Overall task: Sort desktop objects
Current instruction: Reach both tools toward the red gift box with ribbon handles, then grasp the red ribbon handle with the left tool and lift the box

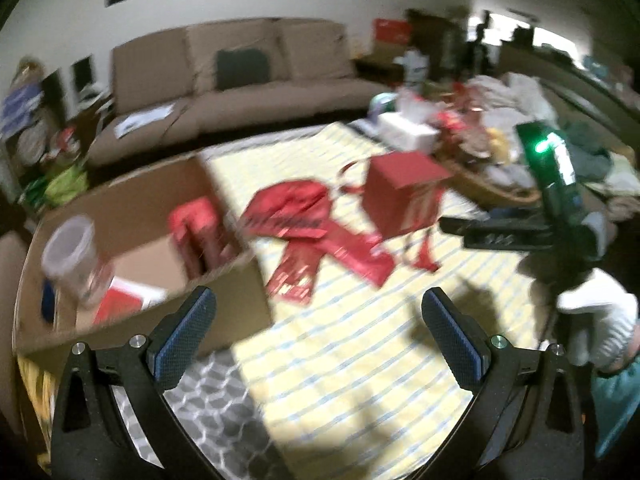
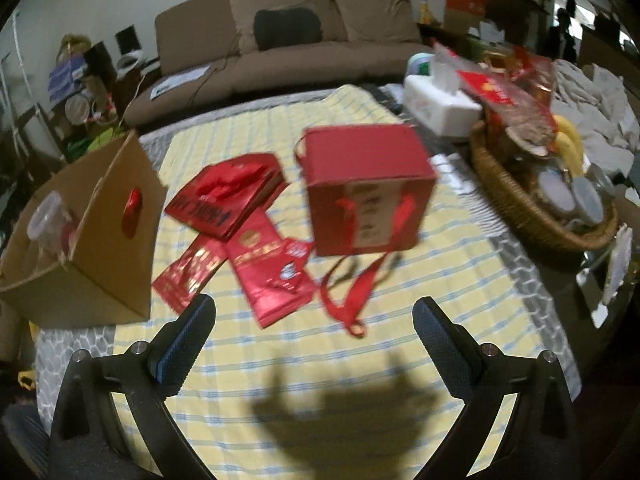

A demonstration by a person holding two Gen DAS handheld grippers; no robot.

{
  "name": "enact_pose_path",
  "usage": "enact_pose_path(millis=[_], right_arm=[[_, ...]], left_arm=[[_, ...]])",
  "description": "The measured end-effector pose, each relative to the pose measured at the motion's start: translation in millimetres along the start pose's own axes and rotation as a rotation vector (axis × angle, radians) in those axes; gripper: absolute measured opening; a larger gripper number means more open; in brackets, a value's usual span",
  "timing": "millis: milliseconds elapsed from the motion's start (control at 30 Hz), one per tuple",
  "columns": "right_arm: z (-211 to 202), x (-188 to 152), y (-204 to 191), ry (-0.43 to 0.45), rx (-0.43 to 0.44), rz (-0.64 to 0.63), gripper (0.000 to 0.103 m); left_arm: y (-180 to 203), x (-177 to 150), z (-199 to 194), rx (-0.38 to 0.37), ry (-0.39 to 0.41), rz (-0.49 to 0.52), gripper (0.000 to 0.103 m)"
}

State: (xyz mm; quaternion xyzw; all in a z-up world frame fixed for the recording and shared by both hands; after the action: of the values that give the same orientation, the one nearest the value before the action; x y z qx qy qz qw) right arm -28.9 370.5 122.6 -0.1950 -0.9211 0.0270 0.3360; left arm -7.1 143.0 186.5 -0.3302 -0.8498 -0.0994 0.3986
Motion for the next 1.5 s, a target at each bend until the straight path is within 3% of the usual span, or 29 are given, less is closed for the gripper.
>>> enact_pose_path(millis=[200, 300, 400, 567, 633, 1000, 1267, 1500], right_arm=[[-7, 16, 32, 0.037, -0.038, 0.009, 0.1], [-4, 18, 40, 0.043, -0.045, 0.012, 0.1], [1, 17, 45, 0.042, -0.037, 0.01, 0.1], [13, 17, 47, 0.036, -0.012, 0.022, 0.1], [19, 18, 49, 0.034, 0.009, 0.039, 0.1], [36, 32, 56, 0.057, 0.053, 0.07, 0.1], [52, 36, 59, 0.048, 0.091, 0.087, 0.1], [71, 28, 64, 0.015, 0.086, 0.095, 0.1]], left_arm=[[17, 73, 29, -0.139, -0.01, 0.022, 0.103], [8, 100, 66, -0.231, -0.04, -0.077, 0.103], [-7, 115, 113, -0.354, -0.078, -0.264, 0.103], [-34, 118, 193, -0.538, -0.123, -0.604, 0.103], [-36, 122, 223, -0.571, -0.141, -0.676, 0.103], [-46, 120, 343, -0.747, -0.161, -0.95, 0.102], [-43, 115, 392, -0.867, -0.149, -1.083, 0.102], [-32, 116, 424, -1.015, -0.12, -1.186, 0.103]])
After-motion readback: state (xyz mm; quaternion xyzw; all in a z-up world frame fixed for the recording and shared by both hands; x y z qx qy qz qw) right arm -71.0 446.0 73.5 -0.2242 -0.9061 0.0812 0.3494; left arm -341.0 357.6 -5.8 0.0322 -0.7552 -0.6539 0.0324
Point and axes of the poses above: each gripper's, at about its wrist camera, not at the fingertips, and z roughly the way its jaws point, y to its right, x to its top, the point moved 5 cm from there along z, roughly the way its jaws point, and after that the axes turned 11 degrees about z, right-handed, at the moved point
